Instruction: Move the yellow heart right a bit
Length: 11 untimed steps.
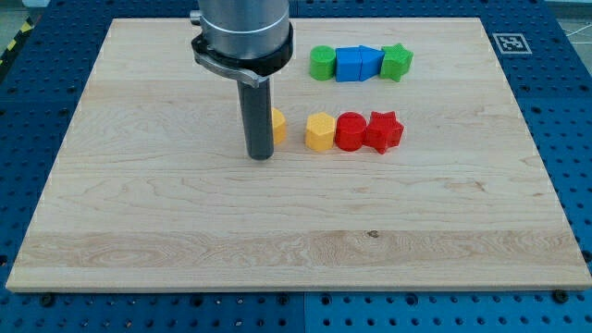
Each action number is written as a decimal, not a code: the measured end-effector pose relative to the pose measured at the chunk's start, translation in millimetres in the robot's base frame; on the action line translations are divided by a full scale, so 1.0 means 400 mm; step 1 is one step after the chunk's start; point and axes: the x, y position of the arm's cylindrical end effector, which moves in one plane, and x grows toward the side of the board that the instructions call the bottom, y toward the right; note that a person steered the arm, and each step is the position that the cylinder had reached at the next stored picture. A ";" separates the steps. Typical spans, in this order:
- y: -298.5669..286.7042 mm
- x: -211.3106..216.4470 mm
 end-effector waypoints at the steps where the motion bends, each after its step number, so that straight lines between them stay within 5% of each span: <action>1: -0.039 0.081; 4: -0.055 -0.099; 11: 0.053 -0.110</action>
